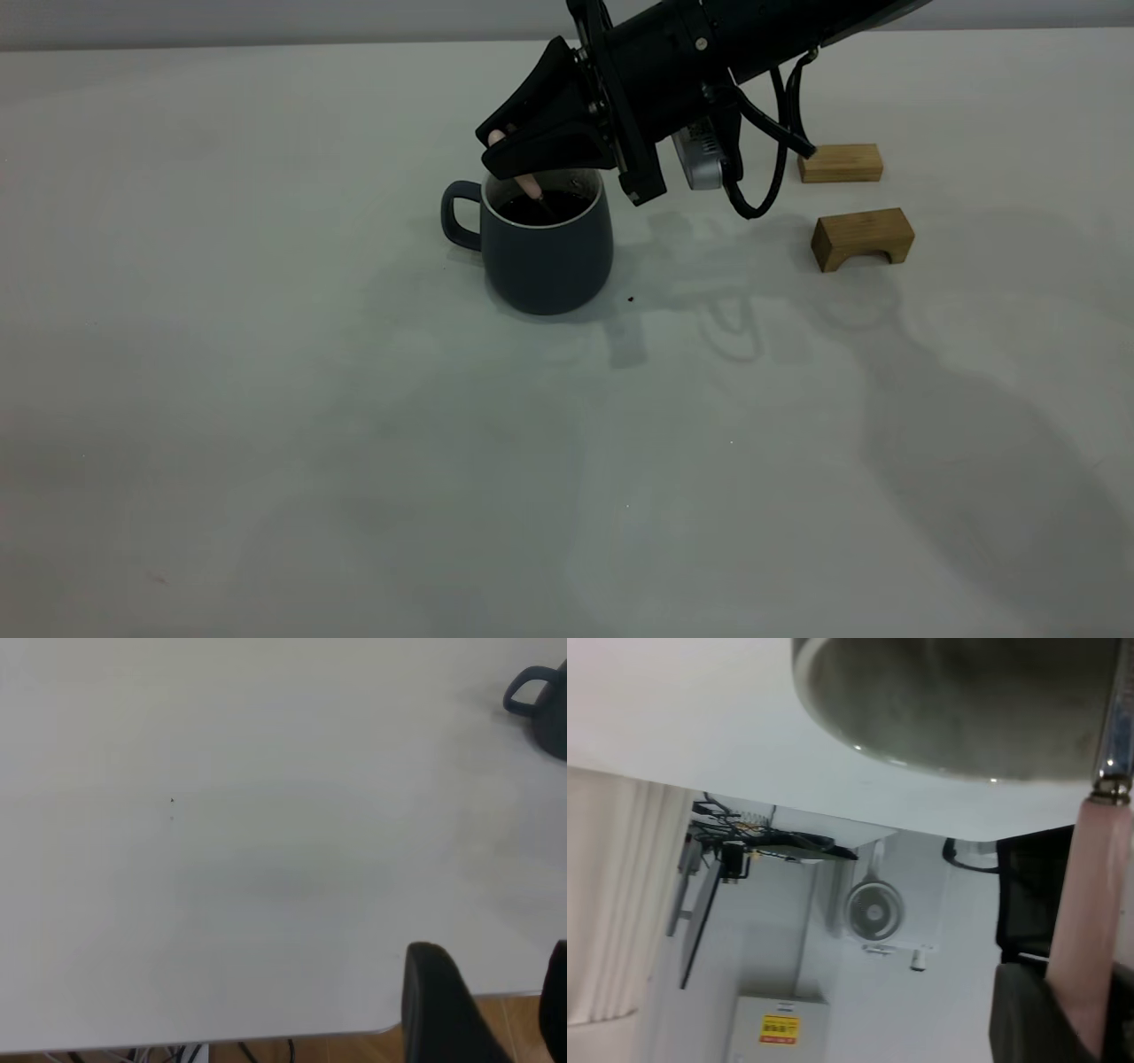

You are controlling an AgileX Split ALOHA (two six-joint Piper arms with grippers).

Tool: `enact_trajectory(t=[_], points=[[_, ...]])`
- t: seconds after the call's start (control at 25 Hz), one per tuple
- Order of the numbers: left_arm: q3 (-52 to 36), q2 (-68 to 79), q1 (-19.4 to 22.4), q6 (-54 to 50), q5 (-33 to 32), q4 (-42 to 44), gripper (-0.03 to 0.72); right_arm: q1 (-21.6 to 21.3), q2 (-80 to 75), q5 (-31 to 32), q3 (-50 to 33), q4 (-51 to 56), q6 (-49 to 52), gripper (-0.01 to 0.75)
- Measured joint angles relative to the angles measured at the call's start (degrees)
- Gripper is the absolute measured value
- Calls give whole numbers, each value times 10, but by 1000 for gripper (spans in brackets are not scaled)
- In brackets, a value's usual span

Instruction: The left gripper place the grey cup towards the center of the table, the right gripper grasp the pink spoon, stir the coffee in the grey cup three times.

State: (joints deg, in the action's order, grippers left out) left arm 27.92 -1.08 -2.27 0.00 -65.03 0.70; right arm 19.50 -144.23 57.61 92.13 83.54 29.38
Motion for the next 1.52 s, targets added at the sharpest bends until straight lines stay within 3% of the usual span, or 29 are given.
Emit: enact_trajectory(t=[0.4, 0.56, 0.76, 1.0, 1.24, 1.52], points=[[0, 0, 0, 0, 0, 0, 355, 0, 10, 38, 0, -32, -113, 582], [0, 0, 0, 0, 0, 0, 355, 0, 60, 47, 0, -113, -149, 643], [0, 0, 0, 0, 0, 0, 355, 0, 175, 58, 0, -285, -164, 598], [0, 0, 0, 0, 0, 0, 355, 0, 321, 99, 0, -496, -165, 462], [0, 0, 0, 0, 0, 0, 355, 0, 457, 123, -1, -587, -186, 340], [0, 0, 0, 0, 0, 0, 355, 0, 559, 131, -12, -657, -280, 226]])
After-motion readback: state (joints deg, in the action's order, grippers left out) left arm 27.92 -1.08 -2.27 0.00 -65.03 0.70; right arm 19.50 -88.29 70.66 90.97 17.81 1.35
